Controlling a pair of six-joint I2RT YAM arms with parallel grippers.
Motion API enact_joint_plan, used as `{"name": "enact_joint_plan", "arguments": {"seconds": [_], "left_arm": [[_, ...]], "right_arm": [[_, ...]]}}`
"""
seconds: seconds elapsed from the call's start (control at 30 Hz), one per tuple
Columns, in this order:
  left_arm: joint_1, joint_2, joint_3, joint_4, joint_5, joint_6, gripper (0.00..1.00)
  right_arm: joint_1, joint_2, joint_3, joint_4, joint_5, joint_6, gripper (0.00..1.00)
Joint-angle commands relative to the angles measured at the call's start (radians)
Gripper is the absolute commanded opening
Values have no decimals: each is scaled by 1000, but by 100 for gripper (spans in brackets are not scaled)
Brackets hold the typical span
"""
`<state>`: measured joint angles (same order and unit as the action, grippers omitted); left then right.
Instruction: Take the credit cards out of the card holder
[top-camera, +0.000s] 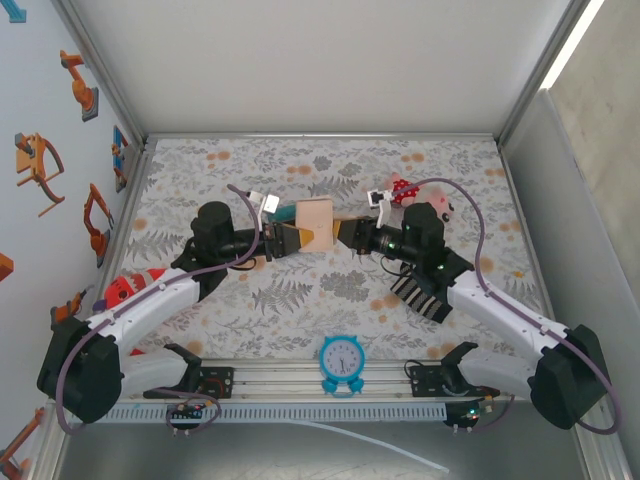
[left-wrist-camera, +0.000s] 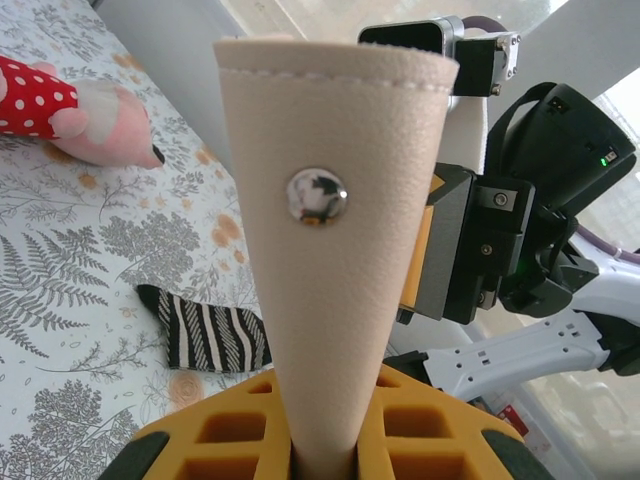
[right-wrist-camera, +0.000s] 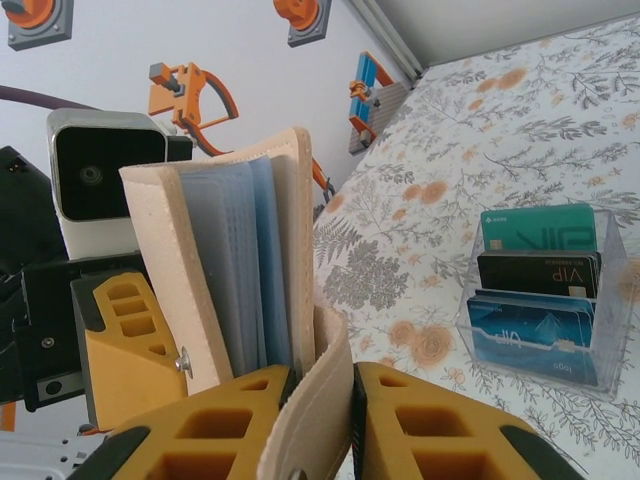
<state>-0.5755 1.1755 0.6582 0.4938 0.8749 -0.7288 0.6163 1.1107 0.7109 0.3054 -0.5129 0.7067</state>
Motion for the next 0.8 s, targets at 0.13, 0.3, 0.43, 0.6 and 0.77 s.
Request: {"name": "enact_joint_plan", "arguments": {"seconds": [0.13,0.3,0.43,0.6,0.77], "left_arm": [[-12,-29,-6,84,68,-24,0],[-12,-22,-8,112,78,-41,0],[-12,-16,-6,127,88,-48,0],[-14,-15,-8,135,93,-48,0],[-15,3,2,138,98,-47,0]], "right_arm": [[-7,-13,-31,87,-59,26,21],[-7,7,-46,175,-159,50,23],[-9,17,-55,248,-214,69,24],[-7,27,-56,266,-235,74,27],[-7,62,-67,327,-258,105,27]]}}
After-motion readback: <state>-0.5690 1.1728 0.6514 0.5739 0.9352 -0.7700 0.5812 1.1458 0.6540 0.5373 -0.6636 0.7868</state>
